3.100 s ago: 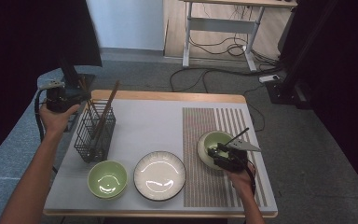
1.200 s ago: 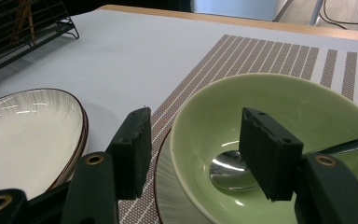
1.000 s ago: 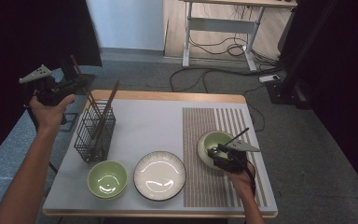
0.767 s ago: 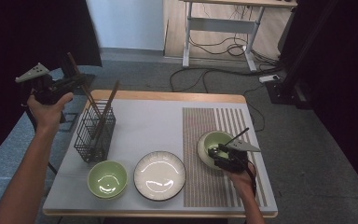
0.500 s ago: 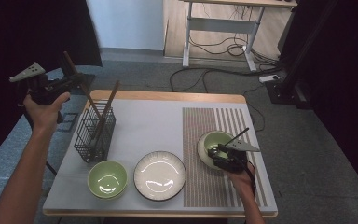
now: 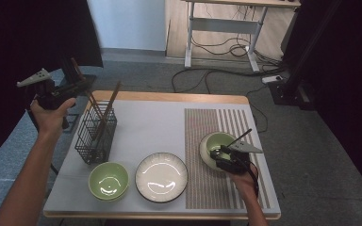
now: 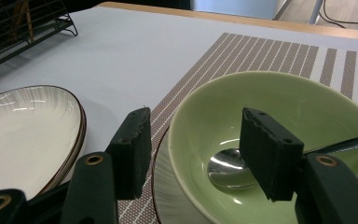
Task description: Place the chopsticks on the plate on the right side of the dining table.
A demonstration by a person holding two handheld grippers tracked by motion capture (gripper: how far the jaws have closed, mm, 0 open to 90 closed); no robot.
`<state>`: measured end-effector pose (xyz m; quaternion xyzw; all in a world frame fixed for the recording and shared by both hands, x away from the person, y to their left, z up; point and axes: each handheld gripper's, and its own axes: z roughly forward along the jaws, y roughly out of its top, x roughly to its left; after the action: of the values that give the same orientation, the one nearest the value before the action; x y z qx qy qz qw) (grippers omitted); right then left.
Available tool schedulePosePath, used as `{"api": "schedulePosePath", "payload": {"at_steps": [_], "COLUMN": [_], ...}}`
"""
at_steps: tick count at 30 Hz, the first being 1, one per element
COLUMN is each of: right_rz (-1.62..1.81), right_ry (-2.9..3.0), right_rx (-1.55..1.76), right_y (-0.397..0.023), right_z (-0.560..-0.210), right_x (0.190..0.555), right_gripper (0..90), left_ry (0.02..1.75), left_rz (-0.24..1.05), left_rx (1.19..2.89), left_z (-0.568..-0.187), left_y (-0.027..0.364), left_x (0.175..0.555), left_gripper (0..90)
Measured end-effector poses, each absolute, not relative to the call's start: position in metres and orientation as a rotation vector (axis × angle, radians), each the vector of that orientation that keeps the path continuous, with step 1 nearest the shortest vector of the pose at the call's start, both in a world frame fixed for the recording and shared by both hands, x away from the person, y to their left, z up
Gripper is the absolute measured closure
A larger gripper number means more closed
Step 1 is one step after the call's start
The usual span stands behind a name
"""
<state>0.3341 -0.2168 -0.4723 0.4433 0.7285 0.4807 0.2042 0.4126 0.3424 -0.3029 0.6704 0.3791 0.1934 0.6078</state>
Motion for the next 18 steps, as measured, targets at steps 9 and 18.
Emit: {"api": "schedulePosePath", "payload": {"at_steps": [9, 18], "right_rz": [1.339, 1.332], "right_ry": [2.036, 2.043], "right_rx": [1.235, 1.232], "right_y": [-0.216, -0.214], "right_z": [-0.472, -0.473], "right_x": [0.334, 0.335], "right_gripper": [43.8, 43.8], "left_ry": [0.875, 0.864], "left_rz": [0.411, 0.389], "left_rx": [1.568, 1.582], "left_z": [-0.315, -0.324], "left_y": [0.333, 0.326], "left_x": [0.414, 0.412], "left_gripper": [84.3, 84.2]}}
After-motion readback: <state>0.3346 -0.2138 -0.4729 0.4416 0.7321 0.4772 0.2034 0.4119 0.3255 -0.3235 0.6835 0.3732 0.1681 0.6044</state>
